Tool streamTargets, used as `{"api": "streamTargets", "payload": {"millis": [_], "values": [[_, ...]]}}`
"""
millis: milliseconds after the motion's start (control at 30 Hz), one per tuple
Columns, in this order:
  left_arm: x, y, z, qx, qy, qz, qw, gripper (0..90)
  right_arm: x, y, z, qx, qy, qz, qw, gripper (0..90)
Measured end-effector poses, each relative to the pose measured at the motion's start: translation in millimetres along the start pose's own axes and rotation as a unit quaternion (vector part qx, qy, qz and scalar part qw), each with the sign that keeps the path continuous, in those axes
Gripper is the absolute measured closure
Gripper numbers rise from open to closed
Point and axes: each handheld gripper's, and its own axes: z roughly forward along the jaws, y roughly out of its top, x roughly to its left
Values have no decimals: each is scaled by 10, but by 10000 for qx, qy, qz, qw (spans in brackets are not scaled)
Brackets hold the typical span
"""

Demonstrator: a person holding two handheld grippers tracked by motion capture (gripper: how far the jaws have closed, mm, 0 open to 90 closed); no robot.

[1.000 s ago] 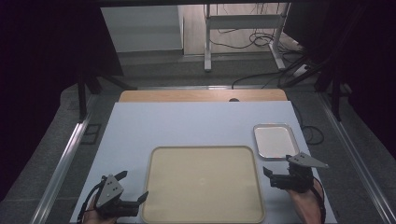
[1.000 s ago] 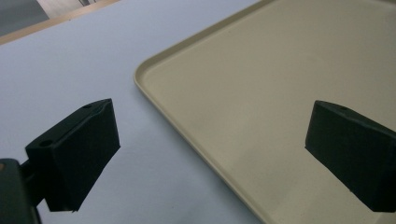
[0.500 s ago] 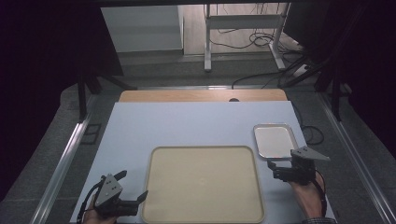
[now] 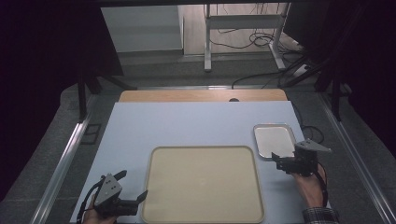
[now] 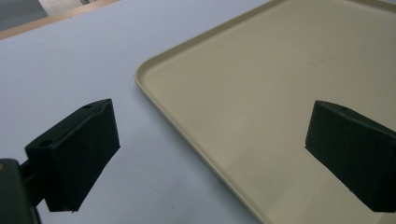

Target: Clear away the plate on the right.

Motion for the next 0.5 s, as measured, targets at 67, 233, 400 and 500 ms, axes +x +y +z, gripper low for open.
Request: {"api": "streamTargets", "payload": {"millis": [67, 233, 400, 500], "values": [[0, 0, 1, 0, -1, -1, 10000, 24, -33, 10, 20, 21, -63, 9, 10000, 13], [5, 2, 2, 10, -5, -7, 10000, 23, -104, 32, 86, 157, -128, 79, 9998, 0], [10, 2, 2, 22, -9, -20, 10000, 23, -159, 66, 116, 169, -127, 190, 9996, 0], [8, 2, 4, 16, -11, -21, 10000, 23, -195, 94, 130, 183, -171, 201, 9995, 0]]}}
